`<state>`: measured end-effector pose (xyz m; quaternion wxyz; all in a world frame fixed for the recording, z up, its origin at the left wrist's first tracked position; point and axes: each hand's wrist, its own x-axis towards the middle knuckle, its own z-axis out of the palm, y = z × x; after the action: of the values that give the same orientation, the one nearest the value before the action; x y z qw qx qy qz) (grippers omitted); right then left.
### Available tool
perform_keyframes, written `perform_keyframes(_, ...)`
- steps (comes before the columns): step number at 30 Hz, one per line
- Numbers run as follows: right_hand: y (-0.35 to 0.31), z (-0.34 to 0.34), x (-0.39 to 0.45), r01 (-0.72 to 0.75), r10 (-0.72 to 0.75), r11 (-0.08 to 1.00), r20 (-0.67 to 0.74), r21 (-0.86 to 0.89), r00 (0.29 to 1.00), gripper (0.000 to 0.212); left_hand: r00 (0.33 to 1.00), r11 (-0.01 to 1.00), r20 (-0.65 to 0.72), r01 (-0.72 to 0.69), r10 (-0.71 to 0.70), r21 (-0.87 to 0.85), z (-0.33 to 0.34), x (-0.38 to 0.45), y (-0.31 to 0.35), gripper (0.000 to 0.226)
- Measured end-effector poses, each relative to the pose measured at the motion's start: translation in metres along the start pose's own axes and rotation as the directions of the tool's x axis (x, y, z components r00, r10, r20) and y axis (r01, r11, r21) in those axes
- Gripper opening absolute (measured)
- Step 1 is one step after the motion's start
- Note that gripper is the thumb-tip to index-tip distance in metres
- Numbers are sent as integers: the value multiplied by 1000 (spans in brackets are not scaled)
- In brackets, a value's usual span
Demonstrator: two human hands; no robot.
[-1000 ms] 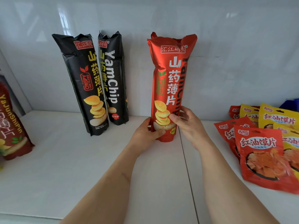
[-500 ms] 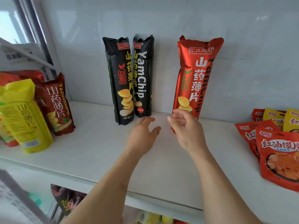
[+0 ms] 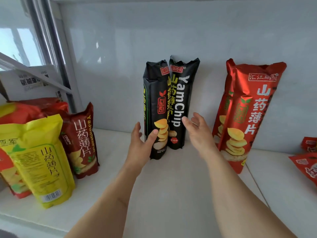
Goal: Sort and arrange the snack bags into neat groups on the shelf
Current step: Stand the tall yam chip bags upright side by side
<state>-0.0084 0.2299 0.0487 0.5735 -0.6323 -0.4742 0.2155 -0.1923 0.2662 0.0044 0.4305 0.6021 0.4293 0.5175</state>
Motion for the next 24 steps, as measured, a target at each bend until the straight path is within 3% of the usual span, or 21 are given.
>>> perform_keyframes(5,-20,19,39,55,-55,998,-3,32,999,63,979,991,202,13,15,-134,-5,23,-19,95)
perform_keyframes(8,-20,25,51,58,-58,997,-1,57,998,60,967,982,255,39,10,-184,-8,34,-23,90)
perform_keyframes(13,-13,26,62,60,-60,998,-13,10,998,63,935,990,355,58,-10,-125,-11,47,-25,88)
perform_keyframes(15,-10,18,65,61,-61,998,-7,-22,998,61,938,995,346,51,-18,-88,-12,48,-24,87)
perform_keyframes(19,-3,-7,65,64,-60,996,79,-55,995,55,958,998,282,54,-45,-23,-12,43,-21,113)
perform_keyframes(24,6,-32,60,57,-60,998,130,31,990,54,967,996,252,18,-41,93,-8,32,-18,111)
